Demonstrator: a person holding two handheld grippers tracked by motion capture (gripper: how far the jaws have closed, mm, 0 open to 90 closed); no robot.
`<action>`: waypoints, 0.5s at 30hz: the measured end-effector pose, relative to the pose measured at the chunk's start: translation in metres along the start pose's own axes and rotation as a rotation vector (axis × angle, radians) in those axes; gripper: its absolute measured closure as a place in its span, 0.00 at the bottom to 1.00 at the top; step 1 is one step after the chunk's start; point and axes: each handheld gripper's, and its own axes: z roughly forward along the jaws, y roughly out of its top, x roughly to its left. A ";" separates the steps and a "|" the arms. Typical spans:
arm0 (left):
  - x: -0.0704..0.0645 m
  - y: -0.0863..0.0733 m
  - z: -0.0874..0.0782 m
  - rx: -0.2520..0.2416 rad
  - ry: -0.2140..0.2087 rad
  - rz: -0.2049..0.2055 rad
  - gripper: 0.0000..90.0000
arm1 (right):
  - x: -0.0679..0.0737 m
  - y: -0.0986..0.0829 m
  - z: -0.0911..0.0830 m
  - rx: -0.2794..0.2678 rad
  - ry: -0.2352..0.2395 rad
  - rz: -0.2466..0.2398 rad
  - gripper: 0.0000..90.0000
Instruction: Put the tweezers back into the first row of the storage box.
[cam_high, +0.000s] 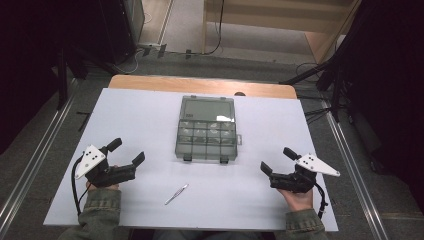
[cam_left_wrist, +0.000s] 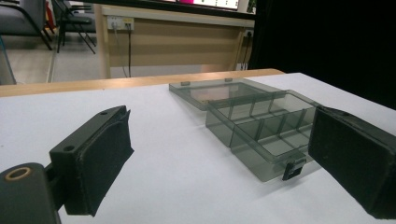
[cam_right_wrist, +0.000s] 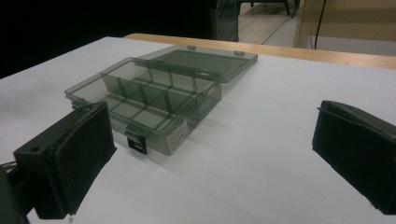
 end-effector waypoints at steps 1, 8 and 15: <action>0.000 0.000 0.000 0.000 0.000 0.000 0.06 | 0.000 0.000 0.000 0.001 0.006 0.000 0.00; 0.002 -0.001 -0.003 -0.001 0.020 -0.001 0.06 | 0.004 0.004 0.003 0.006 0.028 -0.004 0.00; 0.001 -0.001 -0.003 -0.001 0.019 0.009 0.06 | 0.014 0.010 0.008 0.024 0.084 -0.024 0.00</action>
